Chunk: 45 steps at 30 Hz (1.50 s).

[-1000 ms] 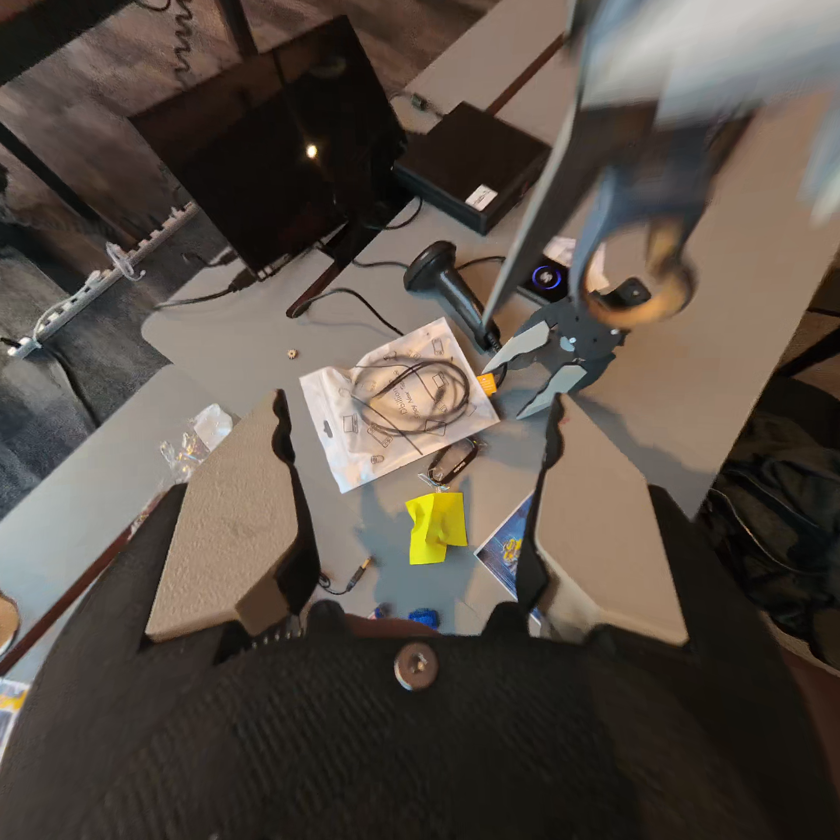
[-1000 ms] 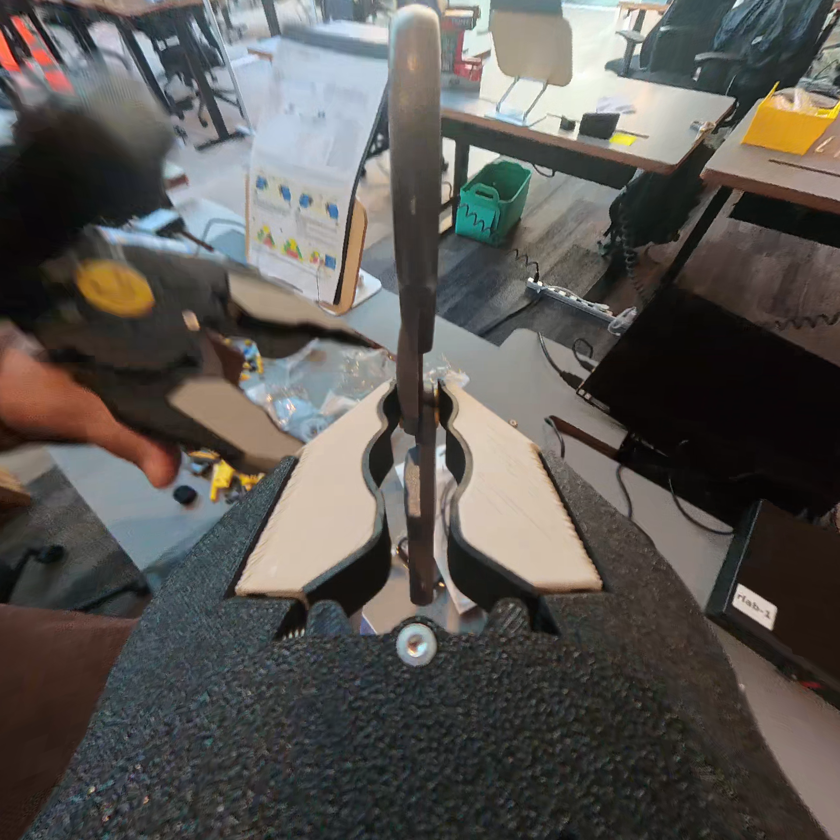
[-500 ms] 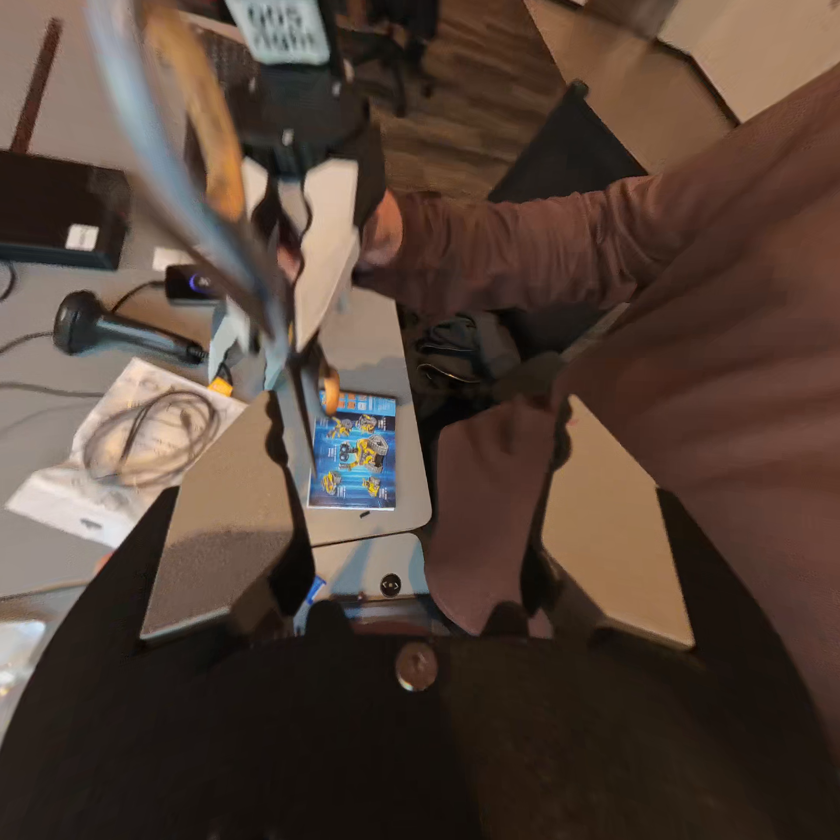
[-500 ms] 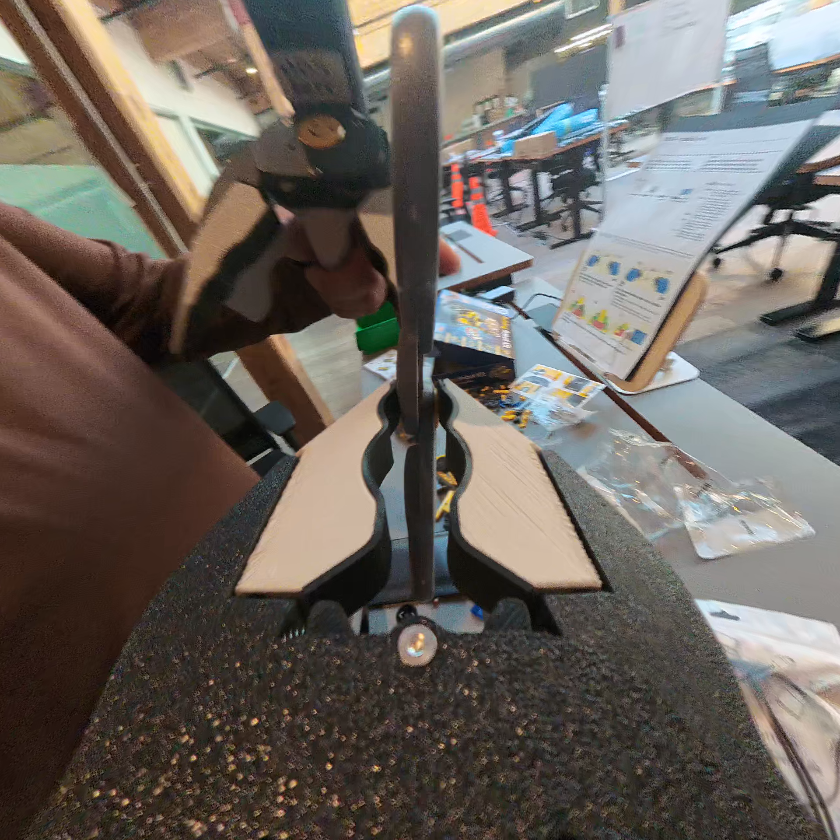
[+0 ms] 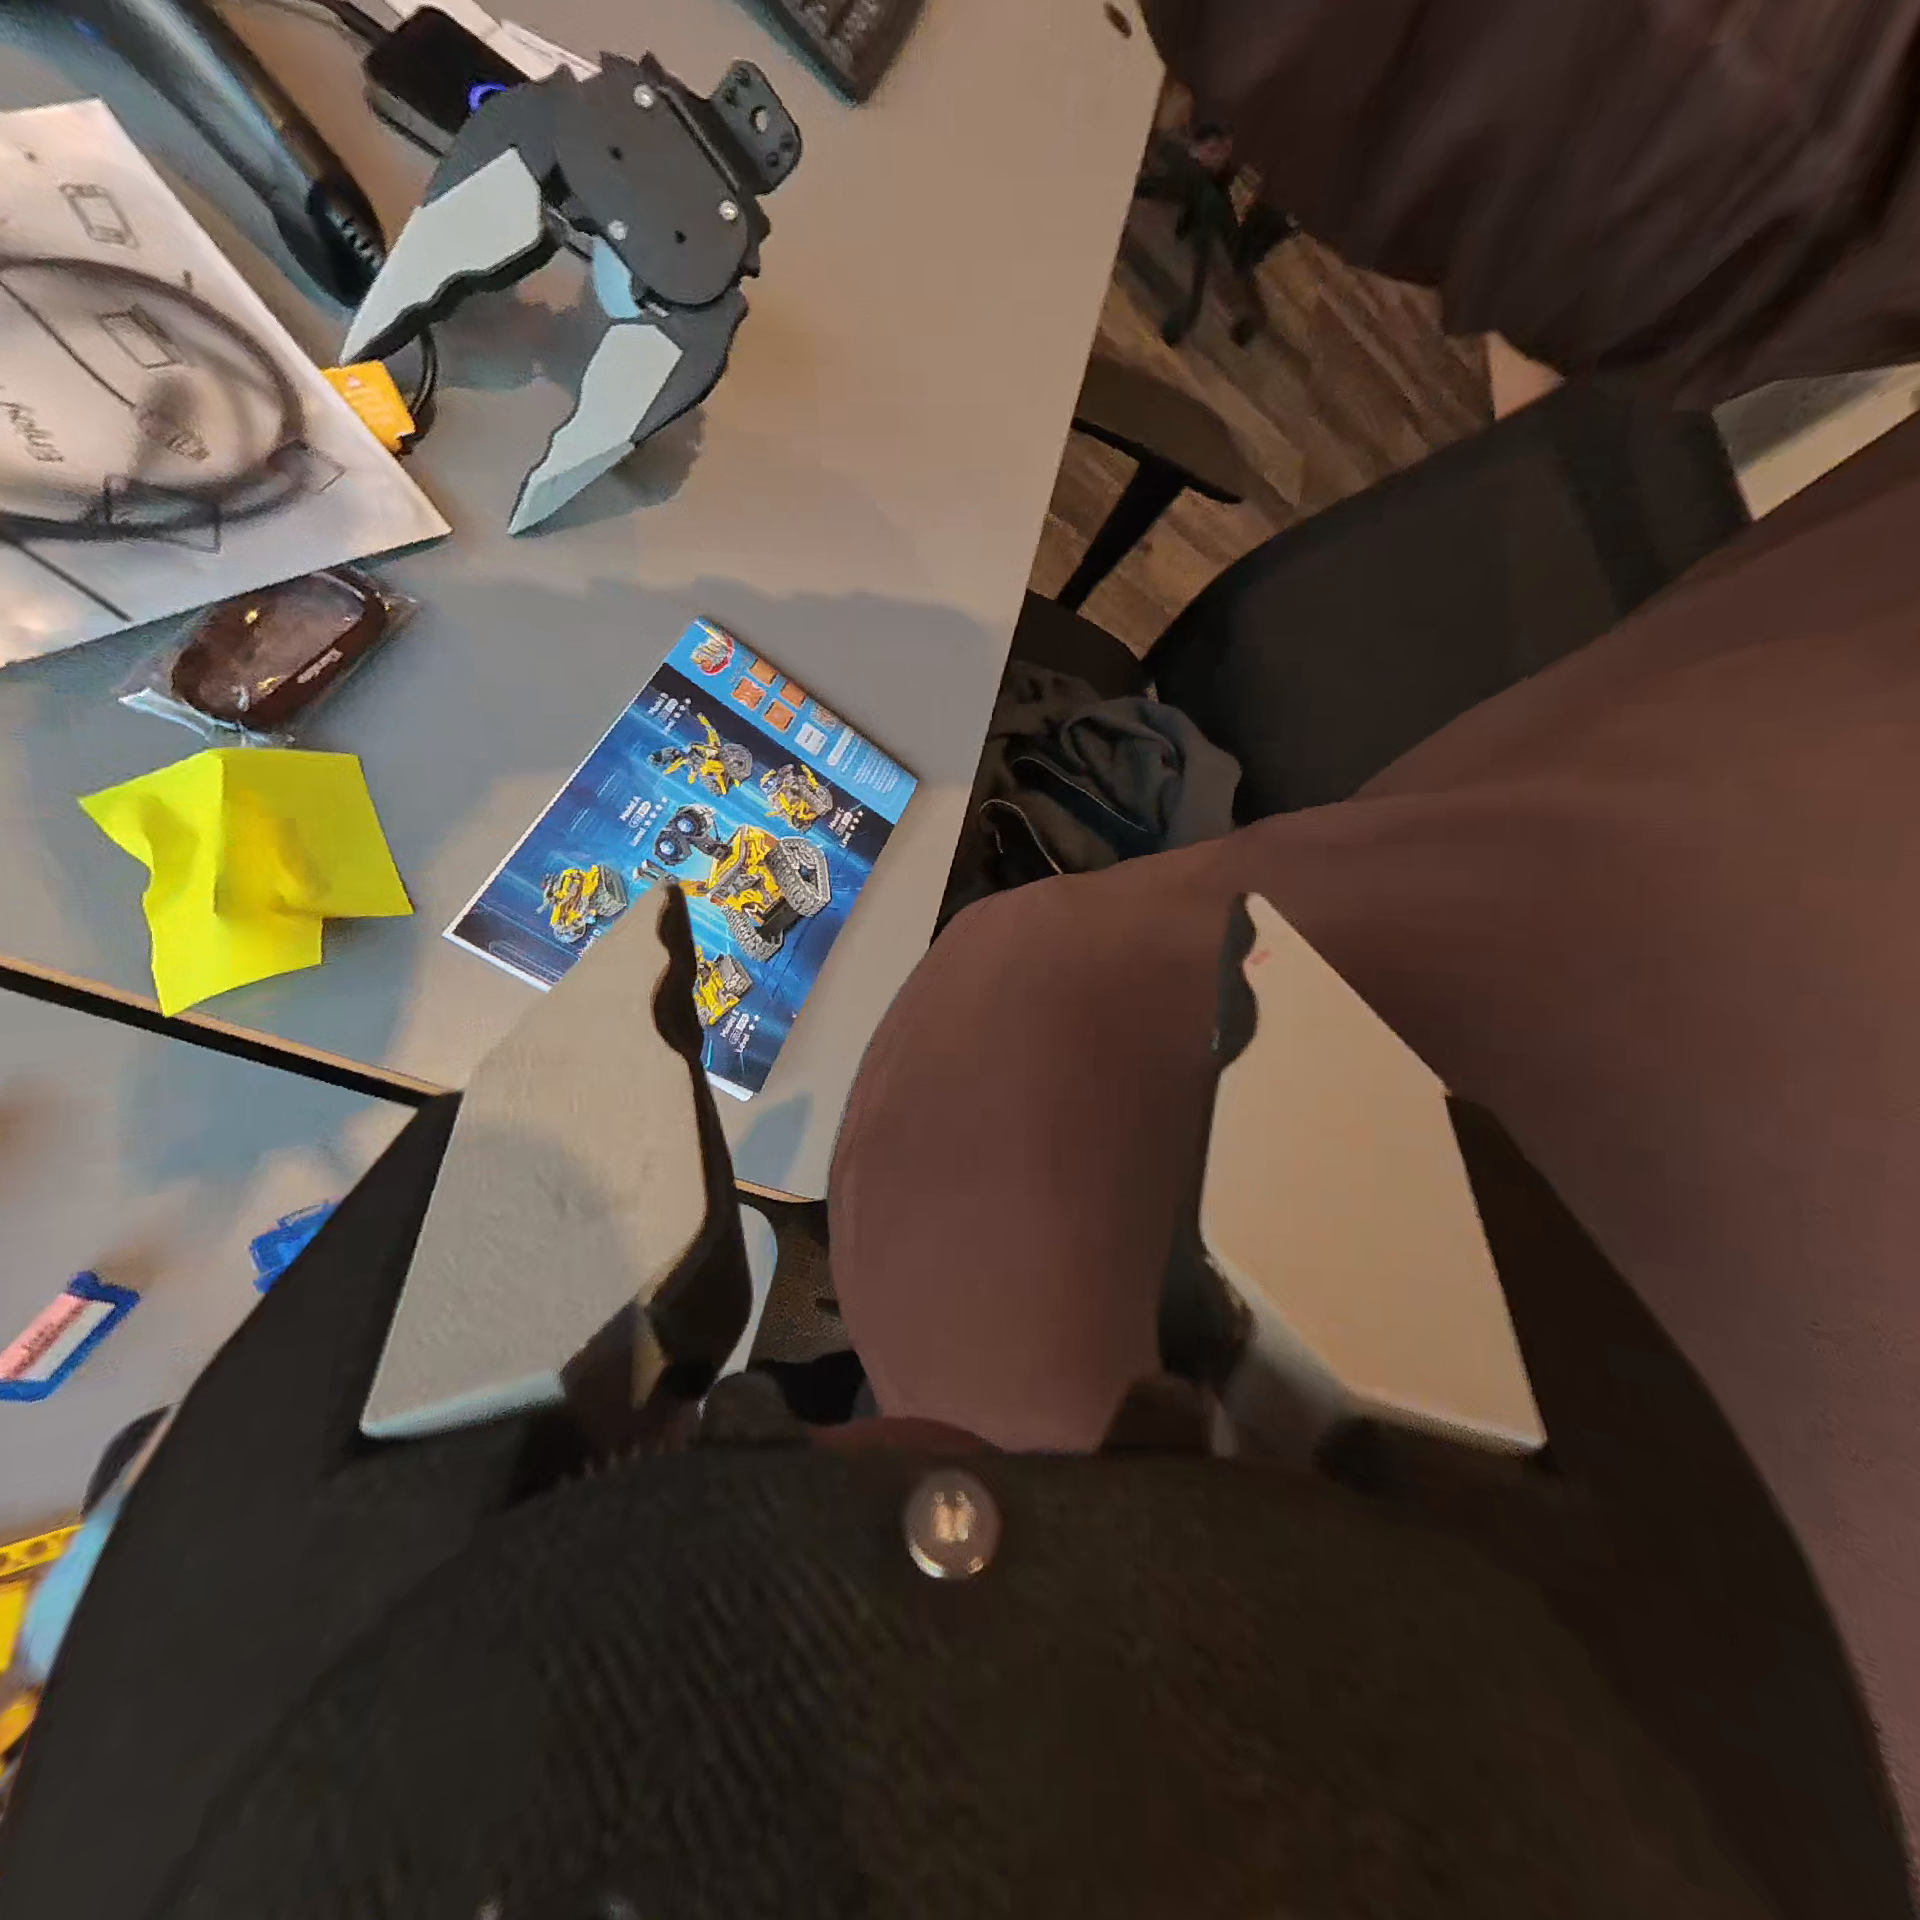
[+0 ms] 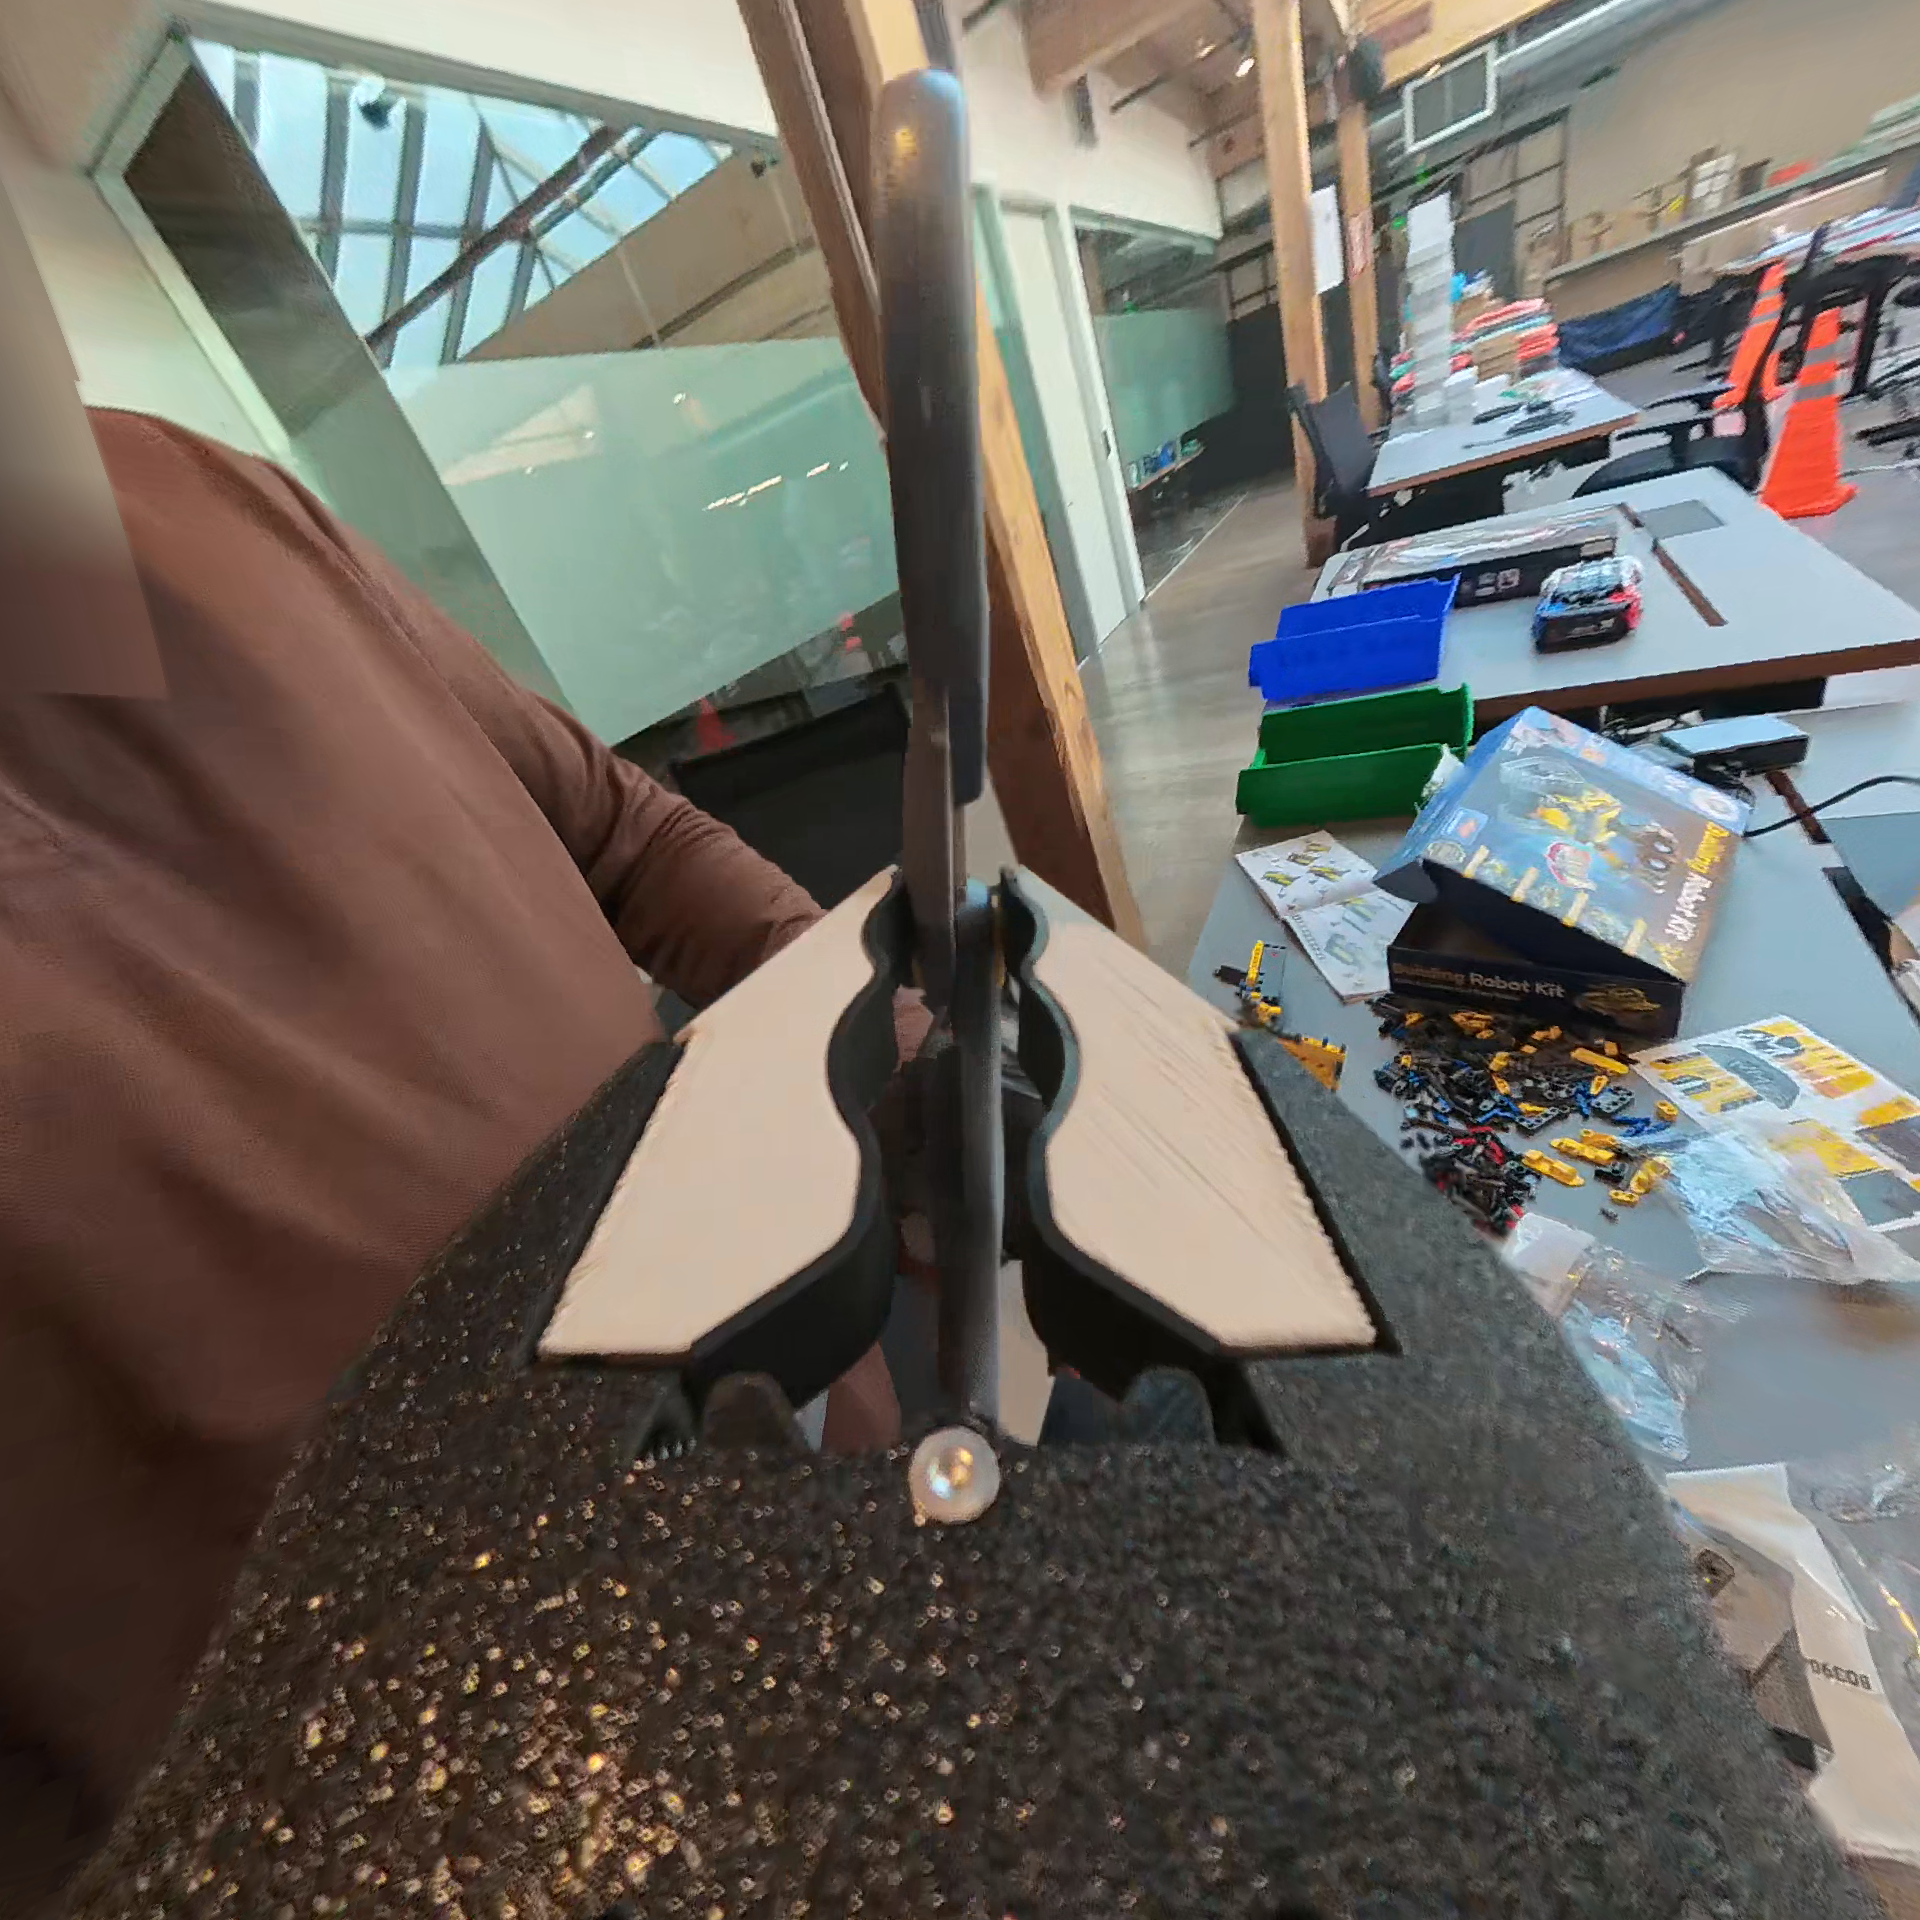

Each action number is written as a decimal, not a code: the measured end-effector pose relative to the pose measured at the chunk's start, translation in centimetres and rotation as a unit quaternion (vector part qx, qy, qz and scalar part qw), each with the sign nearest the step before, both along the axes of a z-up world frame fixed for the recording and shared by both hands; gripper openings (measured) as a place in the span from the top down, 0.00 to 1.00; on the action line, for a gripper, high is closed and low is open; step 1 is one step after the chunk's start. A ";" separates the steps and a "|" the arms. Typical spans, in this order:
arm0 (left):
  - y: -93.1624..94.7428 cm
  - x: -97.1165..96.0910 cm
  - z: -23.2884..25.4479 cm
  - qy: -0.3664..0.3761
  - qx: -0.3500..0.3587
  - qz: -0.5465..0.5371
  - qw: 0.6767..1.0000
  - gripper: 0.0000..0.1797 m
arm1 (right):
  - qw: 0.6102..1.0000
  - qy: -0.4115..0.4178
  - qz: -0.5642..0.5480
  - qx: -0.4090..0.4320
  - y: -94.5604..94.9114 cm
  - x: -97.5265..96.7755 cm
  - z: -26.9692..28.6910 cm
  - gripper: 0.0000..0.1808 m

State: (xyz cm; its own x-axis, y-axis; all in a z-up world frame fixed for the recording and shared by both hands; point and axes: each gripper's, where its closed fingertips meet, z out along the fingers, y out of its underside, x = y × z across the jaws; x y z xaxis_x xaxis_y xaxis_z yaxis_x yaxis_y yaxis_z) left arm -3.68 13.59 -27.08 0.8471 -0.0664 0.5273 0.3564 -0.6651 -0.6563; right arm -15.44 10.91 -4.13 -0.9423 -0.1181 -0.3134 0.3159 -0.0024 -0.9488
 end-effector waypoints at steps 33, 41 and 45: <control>-5.4 -9.6 12.0 -0.018 0.206 -0.043 0.978 0.92 | 0.947 -0.127 -0.290 0.061 -1.2 0.3 -7.3 0.75; -1.1 -7.8 15.0 -0.066 0.231 -0.080 0.967 0.92 | 0.920 0.003 -0.363 0.146 2.5 -3.1 -6.7 0.50; -0.8 -7.6 15.2 -0.063 0.209 -0.109 0.970 0.92 | 0.914 0.010 -0.388 0.116 3.6 -0.4 -8.9 0.49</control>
